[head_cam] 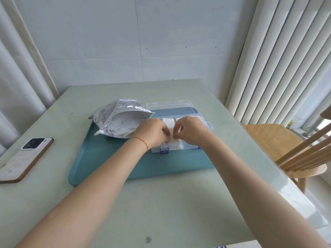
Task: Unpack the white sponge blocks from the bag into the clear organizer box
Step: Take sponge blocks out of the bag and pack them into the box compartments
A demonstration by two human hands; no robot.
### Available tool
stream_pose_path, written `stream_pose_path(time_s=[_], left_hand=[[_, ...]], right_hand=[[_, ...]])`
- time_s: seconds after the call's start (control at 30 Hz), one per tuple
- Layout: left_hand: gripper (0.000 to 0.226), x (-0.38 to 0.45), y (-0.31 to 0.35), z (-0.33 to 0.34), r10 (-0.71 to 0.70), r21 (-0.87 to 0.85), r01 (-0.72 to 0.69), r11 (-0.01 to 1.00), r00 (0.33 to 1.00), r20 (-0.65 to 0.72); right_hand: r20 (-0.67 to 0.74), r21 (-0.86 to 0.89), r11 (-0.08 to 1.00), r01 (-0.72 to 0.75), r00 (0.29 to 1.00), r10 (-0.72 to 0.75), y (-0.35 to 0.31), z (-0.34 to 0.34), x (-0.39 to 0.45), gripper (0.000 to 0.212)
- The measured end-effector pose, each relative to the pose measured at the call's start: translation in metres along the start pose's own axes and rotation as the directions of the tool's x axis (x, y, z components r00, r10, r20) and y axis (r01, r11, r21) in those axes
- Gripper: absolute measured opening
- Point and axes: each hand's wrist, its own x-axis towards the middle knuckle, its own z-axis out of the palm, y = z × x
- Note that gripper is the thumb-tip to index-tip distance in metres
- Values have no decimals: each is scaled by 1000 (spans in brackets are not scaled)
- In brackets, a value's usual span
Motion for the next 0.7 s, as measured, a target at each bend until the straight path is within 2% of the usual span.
stream_pose_path(time_s=[0.07, 0.13, 0.23, 0.3, 0.43, 0.6, 0.7], left_hand=[[15, -1, -1, -2, 1, 7, -1, 1000, 1000, -3], [16, -6, -7, -3, -7, -33, 3, 999, 994, -111], [15, -24, -27, -8, -128, -165, 81, 983, 948, -293], [16, -36, -41, -9, -231, -223, 163, 961, 917, -325], [18, -64, -79, -13, -386, -289, 304, 908, 876, -290], [29, -74, -99, -15, -455, -437, 327, 838, 860, -229], [37, -76, -104, -14, -456, -481, 310, 820, 863, -219]], right_hand=[[-18, -43, 999, 7, 1000, -8, -4, -3, -1, 12], [-101, -34, 999, 19, 995, -22, -10, -5, 0, 19], [-225, 66, 995, 78, 972, -61, -31, -4, 3, 21], [-240, 95, 984, 148, 963, -121, -46, 1, 7, 21], [-160, 24, 968, 250, 957, -243, -90, 26, 24, 24], [37, -312, 911, 269, 962, -272, -125, 50, 45, 29], [66, -462, 842, 279, 957, -282, -133, 58, 52, 32]])
